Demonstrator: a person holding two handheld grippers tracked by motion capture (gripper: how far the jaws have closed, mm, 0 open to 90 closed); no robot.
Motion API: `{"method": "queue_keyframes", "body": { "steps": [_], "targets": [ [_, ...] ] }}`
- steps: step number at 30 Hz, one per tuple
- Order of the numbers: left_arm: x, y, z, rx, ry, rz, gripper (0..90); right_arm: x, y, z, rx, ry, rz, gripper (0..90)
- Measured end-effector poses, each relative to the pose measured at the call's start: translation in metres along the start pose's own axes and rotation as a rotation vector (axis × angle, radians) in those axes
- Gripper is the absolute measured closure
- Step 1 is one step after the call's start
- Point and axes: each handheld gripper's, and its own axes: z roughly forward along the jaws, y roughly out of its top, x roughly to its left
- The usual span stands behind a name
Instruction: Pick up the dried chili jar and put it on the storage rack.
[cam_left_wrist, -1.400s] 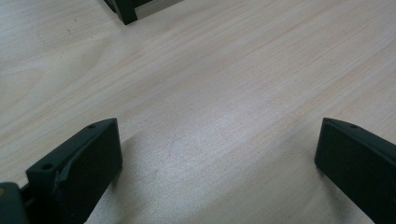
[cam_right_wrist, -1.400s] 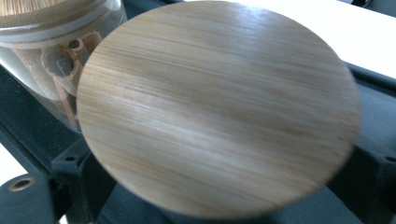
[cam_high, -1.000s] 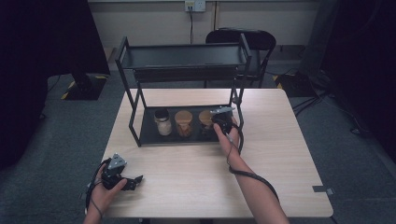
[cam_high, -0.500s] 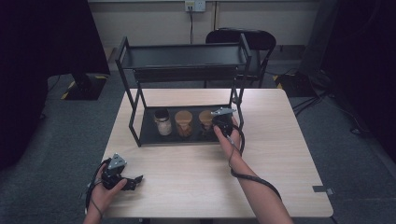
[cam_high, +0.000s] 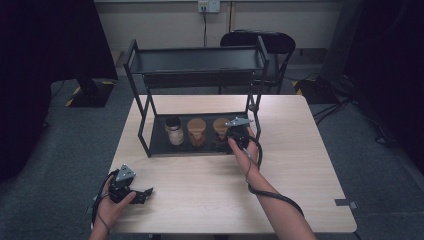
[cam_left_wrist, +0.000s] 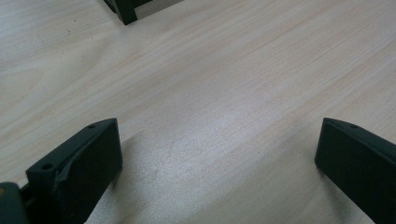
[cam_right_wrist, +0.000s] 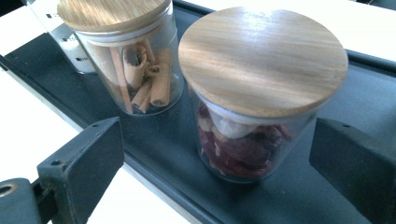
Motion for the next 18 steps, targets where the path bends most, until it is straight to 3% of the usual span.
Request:
{"method": "queue_keyframes", "body": {
  "steps": [18],
  "targets": [
    [0.000, 0.000, 0.000, 0.000, 0.000, 0.000, 0.2, 0.008, -0.011, -0.014, -0.003, 0.052, -0.001, 2.3]
  ]
}}
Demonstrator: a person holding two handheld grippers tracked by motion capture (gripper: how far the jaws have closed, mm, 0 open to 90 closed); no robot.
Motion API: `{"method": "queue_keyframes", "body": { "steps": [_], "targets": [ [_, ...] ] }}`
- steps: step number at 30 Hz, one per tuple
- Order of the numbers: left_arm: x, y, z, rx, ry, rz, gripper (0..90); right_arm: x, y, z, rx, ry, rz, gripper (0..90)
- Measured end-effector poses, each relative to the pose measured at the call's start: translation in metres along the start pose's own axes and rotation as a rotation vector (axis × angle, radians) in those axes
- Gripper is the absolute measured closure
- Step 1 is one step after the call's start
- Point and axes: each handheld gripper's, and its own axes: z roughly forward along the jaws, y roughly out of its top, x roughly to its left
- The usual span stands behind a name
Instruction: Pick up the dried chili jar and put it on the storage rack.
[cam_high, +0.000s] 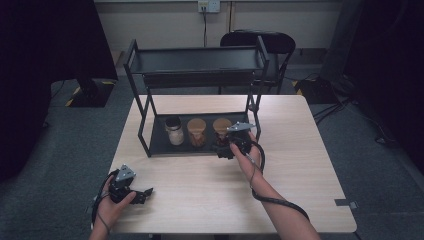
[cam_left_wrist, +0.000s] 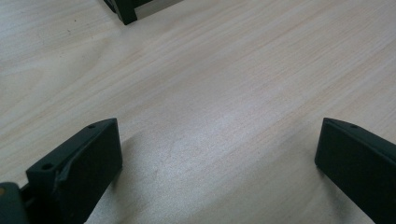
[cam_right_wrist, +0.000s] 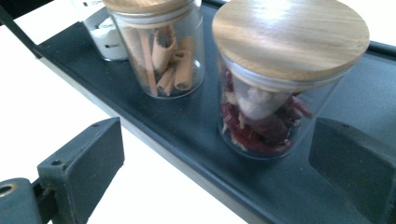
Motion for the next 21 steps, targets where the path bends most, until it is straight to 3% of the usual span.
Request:
{"method": "queue_keyframes", "body": {
  "steps": [21],
  "targets": [
    [0.000, 0.000, 0.000, 0.000, 0.000, 0.000, 0.2, 0.004, -0.019, -0.014, 0.009, 0.042, -0.011, 2.4]
  ]
}}
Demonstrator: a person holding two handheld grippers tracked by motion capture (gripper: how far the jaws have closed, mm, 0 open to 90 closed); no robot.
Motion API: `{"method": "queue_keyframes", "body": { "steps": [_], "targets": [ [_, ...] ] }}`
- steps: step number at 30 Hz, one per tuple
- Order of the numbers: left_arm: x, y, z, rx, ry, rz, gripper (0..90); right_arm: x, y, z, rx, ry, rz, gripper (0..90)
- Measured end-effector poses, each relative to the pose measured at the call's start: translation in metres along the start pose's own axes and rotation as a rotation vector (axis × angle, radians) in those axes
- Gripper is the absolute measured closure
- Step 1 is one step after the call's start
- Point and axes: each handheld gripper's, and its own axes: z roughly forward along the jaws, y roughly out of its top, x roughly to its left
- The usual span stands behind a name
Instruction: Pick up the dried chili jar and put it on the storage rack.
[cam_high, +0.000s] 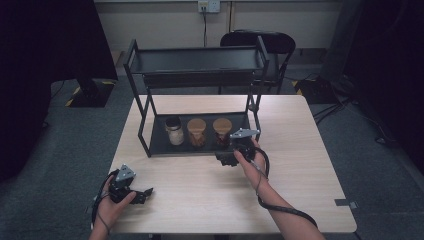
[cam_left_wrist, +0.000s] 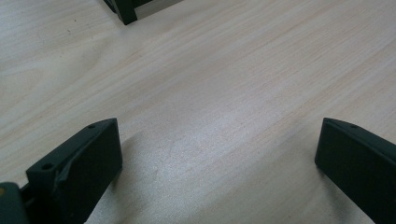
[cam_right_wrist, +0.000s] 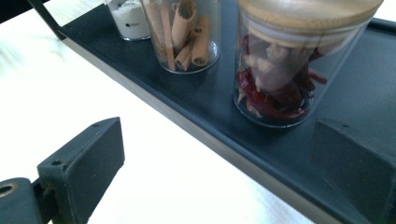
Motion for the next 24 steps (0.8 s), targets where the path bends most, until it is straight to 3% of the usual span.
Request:
{"method": "queue_keyframes", "body": {
  "steps": [24],
  "targets": [
    [0.000, 0.000, 0.000, 0.000, 0.000, 0.000, 0.2, -0.001, -0.019, -0.017, 0.000, 0.029, 0.000, 2.4]
  ]
}}
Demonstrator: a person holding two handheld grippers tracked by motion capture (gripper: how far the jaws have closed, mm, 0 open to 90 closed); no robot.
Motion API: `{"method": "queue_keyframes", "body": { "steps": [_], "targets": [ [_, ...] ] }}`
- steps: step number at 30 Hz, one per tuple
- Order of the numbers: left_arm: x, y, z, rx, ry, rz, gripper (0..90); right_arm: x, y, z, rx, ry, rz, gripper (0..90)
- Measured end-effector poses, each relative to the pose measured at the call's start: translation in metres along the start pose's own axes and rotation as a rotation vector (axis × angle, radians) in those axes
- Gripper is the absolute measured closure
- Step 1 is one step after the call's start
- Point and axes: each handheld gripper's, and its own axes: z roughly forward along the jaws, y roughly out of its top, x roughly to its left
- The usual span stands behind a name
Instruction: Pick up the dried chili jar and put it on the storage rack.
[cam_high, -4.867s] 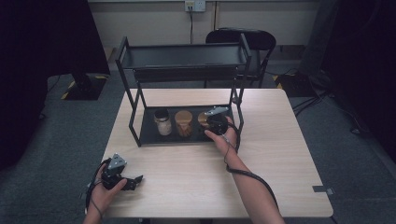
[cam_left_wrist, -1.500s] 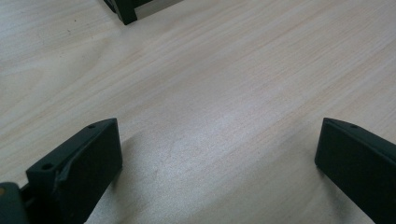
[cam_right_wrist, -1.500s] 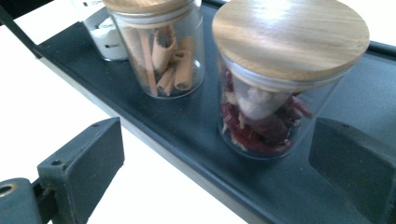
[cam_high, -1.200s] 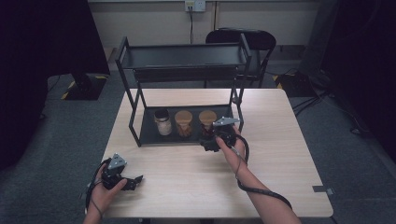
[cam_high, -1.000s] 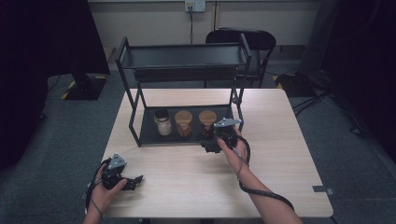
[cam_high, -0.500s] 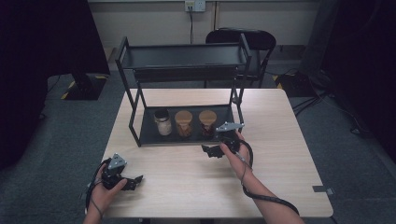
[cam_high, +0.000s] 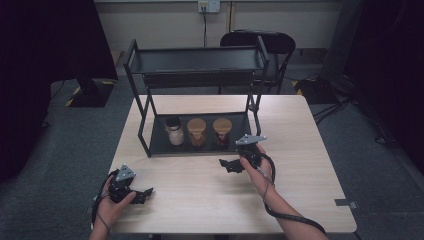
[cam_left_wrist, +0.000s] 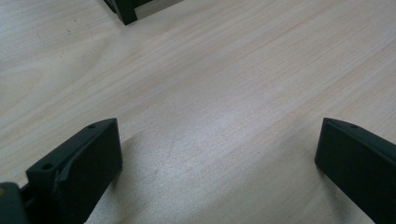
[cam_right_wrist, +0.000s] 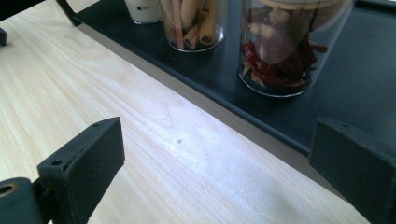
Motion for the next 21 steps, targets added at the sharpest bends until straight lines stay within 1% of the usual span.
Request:
{"method": "queue_keyframes", "body": {
  "steps": [15, 21],
  "targets": [
    [0.000, 0.000, 0.000, 0.000, 0.000, 0.000, 0.2, -0.003, -0.009, -0.015, -0.007, 0.014, 0.002, 2.4],
    [0.000, 0.000, 0.000, 0.000, 0.000, 0.000, 0.2, -0.006, -0.014, -0.019, -0.004, 0.012, 0.002, 2.3]
  ]
}}
